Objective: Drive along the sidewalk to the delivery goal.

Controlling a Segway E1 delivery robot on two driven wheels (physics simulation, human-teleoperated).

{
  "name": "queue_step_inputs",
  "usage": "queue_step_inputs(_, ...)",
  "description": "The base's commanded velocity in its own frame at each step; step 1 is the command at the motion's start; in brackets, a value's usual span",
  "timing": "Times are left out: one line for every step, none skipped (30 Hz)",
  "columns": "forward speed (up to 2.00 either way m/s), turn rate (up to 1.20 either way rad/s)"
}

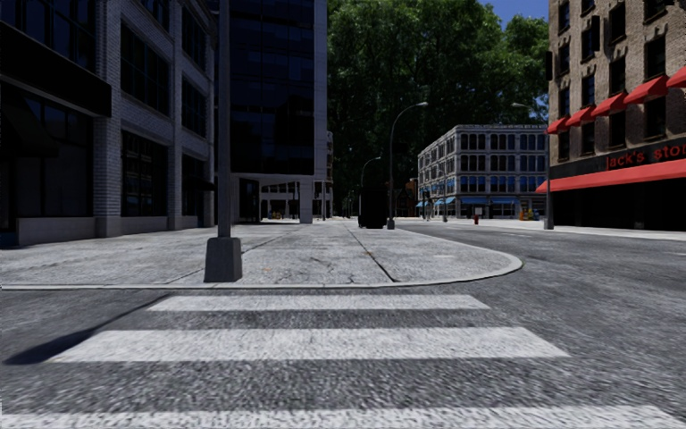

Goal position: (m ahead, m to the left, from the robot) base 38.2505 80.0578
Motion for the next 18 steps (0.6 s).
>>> queue_step_inputs(2.00, 0.09)
queue_step_inputs(2.00, 0.09)
queue_step_inputs(2.00, 0.13)
queue_step_inputs(2.00, 0.13)
queue_step_inputs(2.00, 0.14)
queue_step_inputs(2.00, 0.14)
queue_step_inputs(2.00, 0.14)
queue_step_inputs(2.00, 0.14)
queue_step_inputs(2.00, 0.14)
queue_step_inputs(2.00, 0.14)
queue_step_inputs(2.00, 0.14)
queue_step_inputs(2.00, 0.14)
queue_step_inputs(2.00, 0.12)
queue_step_inputs(2.00, 0.08)
queue_step_inputs(2.00, 0.08)
queue_step_inputs(2.00, 0.02)
queue_step_inputs(2.00, 0.00)
queue_step_inputs(2.00, 0.00)
